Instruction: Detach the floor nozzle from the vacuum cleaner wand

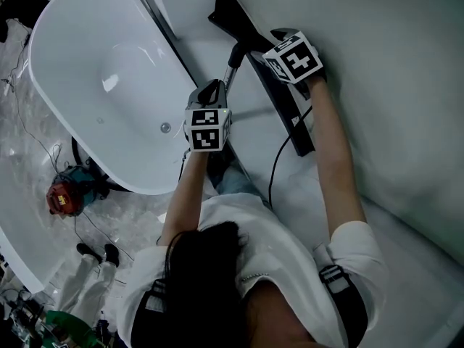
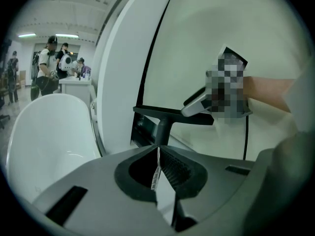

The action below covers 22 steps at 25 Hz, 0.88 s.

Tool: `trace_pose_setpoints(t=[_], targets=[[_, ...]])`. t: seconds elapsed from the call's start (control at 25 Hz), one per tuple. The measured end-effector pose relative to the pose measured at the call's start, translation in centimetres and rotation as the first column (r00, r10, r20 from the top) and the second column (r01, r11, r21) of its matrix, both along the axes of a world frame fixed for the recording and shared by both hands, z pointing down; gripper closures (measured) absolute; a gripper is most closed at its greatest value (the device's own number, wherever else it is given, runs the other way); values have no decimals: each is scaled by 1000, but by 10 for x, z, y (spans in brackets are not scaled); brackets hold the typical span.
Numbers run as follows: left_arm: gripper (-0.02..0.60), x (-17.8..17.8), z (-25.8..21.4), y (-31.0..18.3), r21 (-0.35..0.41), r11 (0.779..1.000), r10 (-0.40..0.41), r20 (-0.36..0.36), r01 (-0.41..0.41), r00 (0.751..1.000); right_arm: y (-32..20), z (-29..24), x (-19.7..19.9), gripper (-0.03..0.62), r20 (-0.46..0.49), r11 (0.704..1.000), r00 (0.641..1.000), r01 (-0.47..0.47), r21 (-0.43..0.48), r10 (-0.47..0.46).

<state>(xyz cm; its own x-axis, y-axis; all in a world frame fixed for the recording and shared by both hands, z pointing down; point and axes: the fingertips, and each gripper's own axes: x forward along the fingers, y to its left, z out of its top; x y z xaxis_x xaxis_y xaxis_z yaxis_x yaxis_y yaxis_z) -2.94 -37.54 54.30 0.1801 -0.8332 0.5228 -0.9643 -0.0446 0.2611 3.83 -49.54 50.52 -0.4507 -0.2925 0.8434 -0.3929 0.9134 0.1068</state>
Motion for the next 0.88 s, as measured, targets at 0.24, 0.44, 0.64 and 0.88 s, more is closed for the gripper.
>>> trace_pose_setpoints(t=[0.24,0.44,0.64,0.88], targets=[[575,0,4,-3,-7,1000,3,-6,-3,1000,-6,11,-3,275,-45,998,999,29,-53,-31],[575,-2,4,-2,-12,1000,-7,-19,7,1000,-7,21,-6,269,-72,995,995,59,-85,-65],[575,-1,3,-4,-8,1000,-9,-22,8,1000,-6,31,-3,269,-140,989,984,100,-110,-115],[575,-2,9,-3,-17,1000,-10,-31,9,999,-8,46,-10,269,-193,984,969,135,-120,-157]])
